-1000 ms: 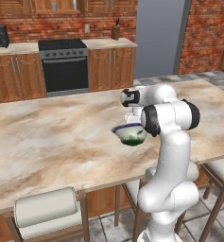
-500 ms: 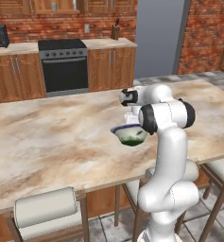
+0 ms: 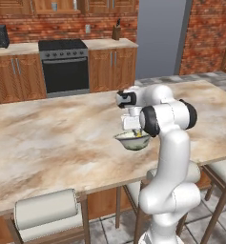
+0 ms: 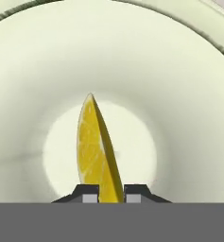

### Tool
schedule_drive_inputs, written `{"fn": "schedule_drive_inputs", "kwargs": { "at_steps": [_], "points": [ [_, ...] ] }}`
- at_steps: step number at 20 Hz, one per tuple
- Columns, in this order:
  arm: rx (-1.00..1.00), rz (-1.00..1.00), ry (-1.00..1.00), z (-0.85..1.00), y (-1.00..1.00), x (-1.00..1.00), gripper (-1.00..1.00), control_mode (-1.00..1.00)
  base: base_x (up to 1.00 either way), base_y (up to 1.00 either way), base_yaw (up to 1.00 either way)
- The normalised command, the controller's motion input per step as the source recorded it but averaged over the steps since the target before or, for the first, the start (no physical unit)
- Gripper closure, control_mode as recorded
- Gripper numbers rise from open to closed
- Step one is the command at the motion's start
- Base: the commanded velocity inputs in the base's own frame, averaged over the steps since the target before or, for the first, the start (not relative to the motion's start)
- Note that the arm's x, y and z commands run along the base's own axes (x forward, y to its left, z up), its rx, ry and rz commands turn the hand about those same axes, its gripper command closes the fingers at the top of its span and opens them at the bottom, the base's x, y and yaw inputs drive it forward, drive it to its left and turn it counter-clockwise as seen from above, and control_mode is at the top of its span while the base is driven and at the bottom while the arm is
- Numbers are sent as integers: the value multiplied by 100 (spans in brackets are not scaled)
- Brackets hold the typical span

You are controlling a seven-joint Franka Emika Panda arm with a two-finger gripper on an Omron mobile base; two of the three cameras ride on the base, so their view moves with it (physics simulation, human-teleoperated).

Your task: There is a bowl on the dining counter. Grab a lemon wedge from the fridge and place it in the bowl. Then get the liquor bottle and glass cup from the cabinet and place them next to the bowl.

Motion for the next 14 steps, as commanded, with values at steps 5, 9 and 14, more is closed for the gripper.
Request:
{"fn": "schedule_drive_inputs", "kwargs": {
  "at_steps": [5, 9, 14],
  "points": [
    [-7, 0, -5, 4, 16, -20, 100, -100, 0, 0, 0],
    [-6, 0, -7, 0, 2, -30, 100, -100, 0, 0, 0],
    [-5, 0, -14, 0, -3, -50, 100, -100, 0, 0, 0]
  ]
}}
